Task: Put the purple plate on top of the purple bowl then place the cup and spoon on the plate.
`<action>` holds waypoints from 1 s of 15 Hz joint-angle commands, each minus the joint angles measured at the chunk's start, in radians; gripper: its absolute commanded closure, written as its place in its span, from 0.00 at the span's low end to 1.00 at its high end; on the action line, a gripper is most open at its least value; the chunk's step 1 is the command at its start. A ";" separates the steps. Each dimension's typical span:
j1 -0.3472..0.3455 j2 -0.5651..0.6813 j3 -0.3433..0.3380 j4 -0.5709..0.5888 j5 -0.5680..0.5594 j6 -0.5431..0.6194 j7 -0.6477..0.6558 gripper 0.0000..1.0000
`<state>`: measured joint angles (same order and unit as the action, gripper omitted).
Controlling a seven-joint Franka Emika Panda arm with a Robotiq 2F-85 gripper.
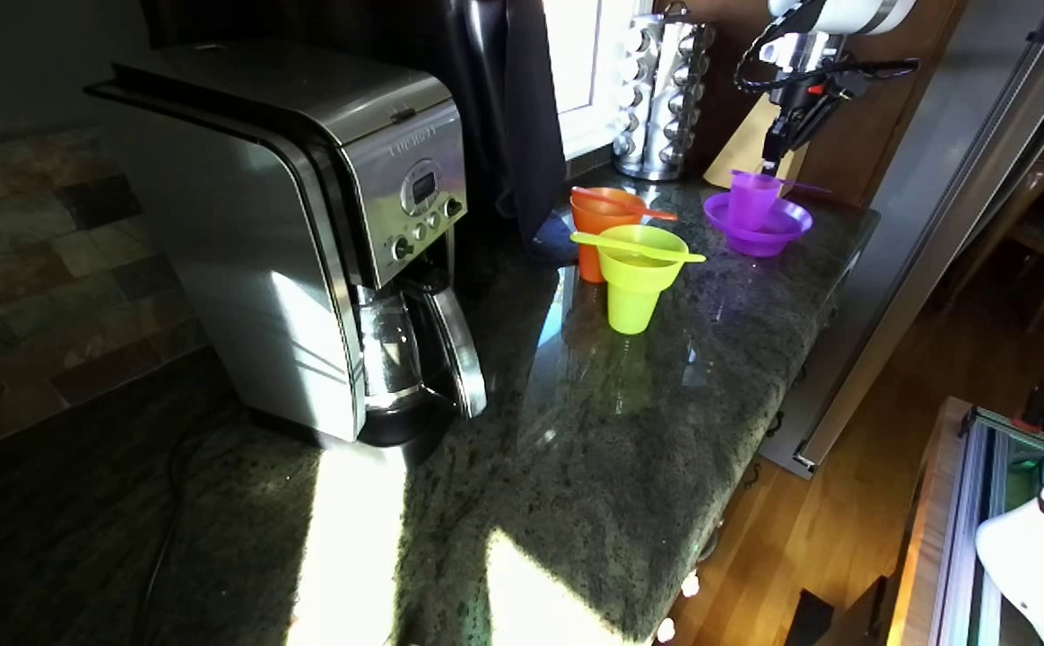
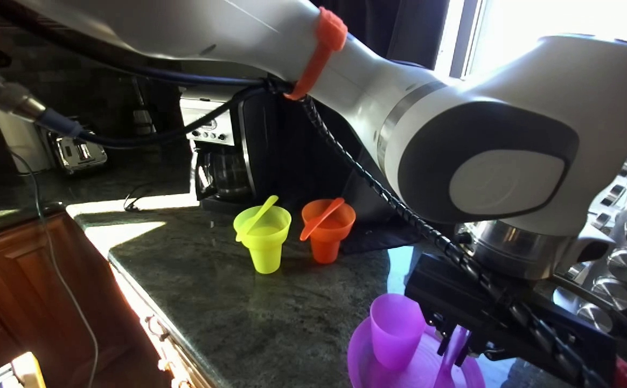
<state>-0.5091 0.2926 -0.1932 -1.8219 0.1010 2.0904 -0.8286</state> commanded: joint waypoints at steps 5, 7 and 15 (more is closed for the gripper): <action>0.013 -0.014 -0.025 -0.044 0.043 0.034 -0.016 0.96; 0.016 -0.008 -0.025 -0.040 0.047 0.037 -0.012 0.96; 0.025 0.019 -0.022 -0.025 0.054 0.074 -0.003 0.96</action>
<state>-0.4986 0.3046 -0.2022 -1.8364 0.1419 2.1366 -0.8285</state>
